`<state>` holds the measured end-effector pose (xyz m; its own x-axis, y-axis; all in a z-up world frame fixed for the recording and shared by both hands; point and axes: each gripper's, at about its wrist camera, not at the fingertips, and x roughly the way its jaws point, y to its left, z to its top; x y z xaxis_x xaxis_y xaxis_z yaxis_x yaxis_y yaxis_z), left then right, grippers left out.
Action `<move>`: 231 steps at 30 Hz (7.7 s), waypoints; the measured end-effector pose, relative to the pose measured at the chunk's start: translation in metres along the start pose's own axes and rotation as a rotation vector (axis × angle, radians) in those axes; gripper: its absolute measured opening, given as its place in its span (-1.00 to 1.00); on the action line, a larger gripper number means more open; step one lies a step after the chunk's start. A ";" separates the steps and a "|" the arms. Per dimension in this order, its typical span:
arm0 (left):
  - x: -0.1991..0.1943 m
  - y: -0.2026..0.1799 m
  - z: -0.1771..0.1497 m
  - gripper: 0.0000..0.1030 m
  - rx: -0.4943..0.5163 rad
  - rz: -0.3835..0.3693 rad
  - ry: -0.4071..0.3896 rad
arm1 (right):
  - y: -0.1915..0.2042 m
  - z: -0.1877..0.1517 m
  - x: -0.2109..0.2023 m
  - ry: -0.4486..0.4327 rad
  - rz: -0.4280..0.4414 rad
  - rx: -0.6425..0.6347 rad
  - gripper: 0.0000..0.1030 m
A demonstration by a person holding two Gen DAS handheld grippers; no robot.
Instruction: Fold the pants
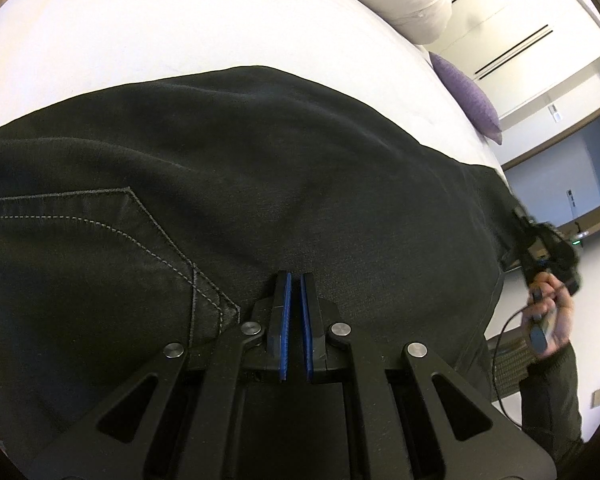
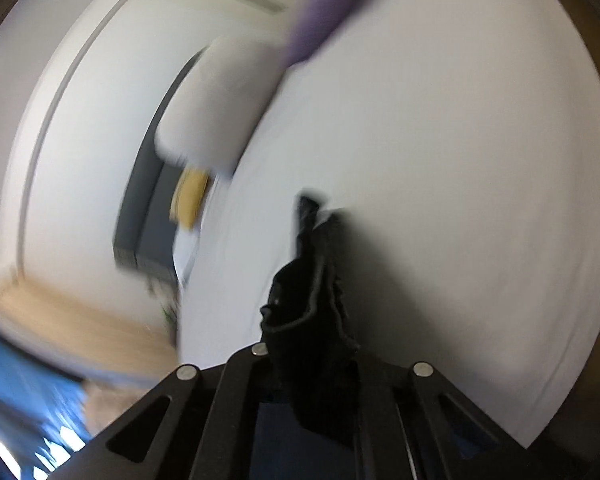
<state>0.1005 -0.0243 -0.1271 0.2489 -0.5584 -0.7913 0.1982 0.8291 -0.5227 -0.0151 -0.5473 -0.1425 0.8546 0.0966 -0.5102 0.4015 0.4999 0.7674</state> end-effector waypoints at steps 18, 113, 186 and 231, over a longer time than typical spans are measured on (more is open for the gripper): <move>-0.031 0.026 0.008 -0.52 -0.226 -0.205 -0.050 | 0.150 -0.215 0.072 0.235 -0.348 -0.962 -0.86; -0.041 -0.054 -0.021 -0.70 0.373 0.370 -0.024 | 0.064 -0.162 0.046 0.897 0.148 -0.366 -0.63; -0.232 0.207 -0.127 -0.60 -0.663 -0.220 -0.528 | 0.239 -0.267 0.126 0.928 0.318 -0.363 0.45; -0.173 -0.077 0.015 -0.62 0.016 -0.005 -0.385 | 0.185 -0.279 0.195 1.126 0.180 -0.445 -1.00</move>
<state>0.0567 0.0082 0.0549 0.5849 -0.5341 -0.6104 0.2140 0.8276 -0.5190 0.1342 -0.1953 -0.2082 0.0354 0.7752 -0.6307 -0.0289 0.6316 0.7748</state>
